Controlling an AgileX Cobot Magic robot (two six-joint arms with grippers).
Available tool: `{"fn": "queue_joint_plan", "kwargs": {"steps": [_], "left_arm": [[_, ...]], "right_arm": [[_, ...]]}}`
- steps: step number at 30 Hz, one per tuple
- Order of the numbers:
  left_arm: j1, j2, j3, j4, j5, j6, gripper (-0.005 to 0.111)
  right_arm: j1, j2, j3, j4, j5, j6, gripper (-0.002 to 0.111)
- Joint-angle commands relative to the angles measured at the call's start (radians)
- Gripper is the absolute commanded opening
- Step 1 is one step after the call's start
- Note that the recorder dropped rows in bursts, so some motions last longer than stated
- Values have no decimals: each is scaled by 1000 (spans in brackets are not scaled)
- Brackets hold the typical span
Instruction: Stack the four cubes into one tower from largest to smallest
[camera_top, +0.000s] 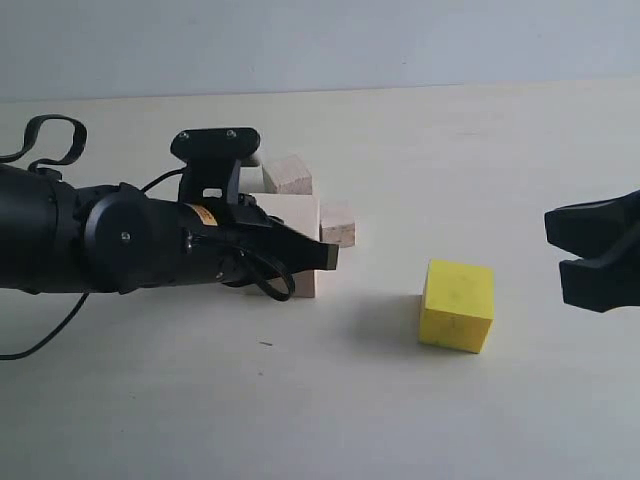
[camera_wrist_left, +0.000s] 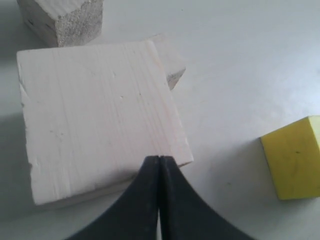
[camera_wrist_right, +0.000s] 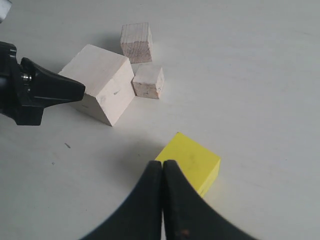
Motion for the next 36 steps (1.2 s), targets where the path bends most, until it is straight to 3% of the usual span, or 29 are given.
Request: {"fn": "queue_joint_plan", "kwargs": {"steps": [1,14,36], "left_arm": [[-3,3,2,-3,-22,-11,0],[-17,43,-47,4,-21,-12,0],[-3,43,-17,30,28,15,0]], "right_arm": [[2,1,-10,-3,-12,-3,0],[2,1,-10,-3,-12,-3,0],[2,1,-10,-3,-12,-3,0]]}}
